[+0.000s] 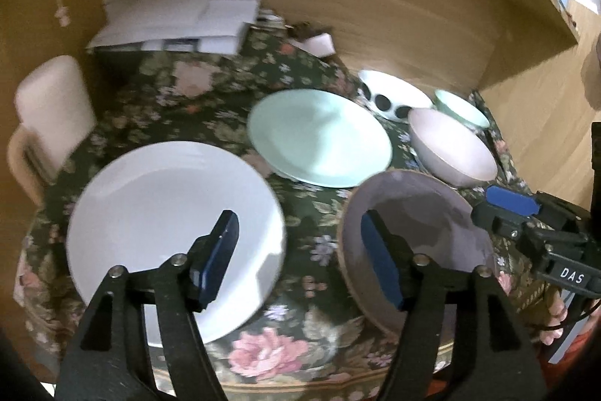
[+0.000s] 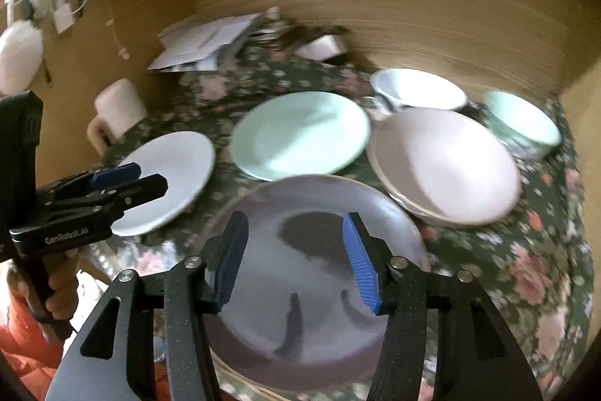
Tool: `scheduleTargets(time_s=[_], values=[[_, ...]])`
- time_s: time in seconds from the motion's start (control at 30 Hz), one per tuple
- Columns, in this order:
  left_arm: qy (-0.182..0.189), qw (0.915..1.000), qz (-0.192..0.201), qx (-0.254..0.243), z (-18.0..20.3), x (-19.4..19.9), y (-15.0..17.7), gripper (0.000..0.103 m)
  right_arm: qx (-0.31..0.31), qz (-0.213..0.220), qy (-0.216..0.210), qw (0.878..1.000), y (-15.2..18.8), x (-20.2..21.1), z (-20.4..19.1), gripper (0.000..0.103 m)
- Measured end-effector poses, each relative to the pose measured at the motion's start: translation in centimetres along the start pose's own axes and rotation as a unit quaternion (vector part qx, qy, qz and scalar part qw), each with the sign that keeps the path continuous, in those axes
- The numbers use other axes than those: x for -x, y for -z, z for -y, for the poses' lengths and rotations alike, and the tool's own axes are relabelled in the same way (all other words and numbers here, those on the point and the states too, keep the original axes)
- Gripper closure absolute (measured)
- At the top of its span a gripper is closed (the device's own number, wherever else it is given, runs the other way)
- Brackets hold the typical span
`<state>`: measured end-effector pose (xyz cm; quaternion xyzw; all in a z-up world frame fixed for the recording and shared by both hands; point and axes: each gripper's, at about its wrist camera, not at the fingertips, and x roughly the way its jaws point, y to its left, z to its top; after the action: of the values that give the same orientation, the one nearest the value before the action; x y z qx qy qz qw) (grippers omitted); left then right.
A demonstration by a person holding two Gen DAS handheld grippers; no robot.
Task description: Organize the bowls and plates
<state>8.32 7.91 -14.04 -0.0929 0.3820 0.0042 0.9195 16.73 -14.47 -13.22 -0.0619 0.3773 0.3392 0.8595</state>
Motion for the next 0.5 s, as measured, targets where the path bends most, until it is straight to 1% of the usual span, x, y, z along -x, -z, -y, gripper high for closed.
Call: scheduleTargets(time_s=[0.17,0.3,0.5], values=[[-0.030,0.9993,0.011,0.017,-2.9,1.5,0.3,0.030,0.023,-0.008,-0.031,0.999,-1.0,-1.7,-2.5,0.053],[-0.054,0.9979,0.012,0.033,-5.3,2.2,0.5,0.030,0.037,-0.017,-0.050,0.998,-1.6,-3.2,-4.4,0.053],[-0.082,0.9949,0.004,0.059,-8.9,2.4,1.0,0.030,0.048,-0.044,-0.070,0.995,-2.3,-5.7,-6.4,0.053]])
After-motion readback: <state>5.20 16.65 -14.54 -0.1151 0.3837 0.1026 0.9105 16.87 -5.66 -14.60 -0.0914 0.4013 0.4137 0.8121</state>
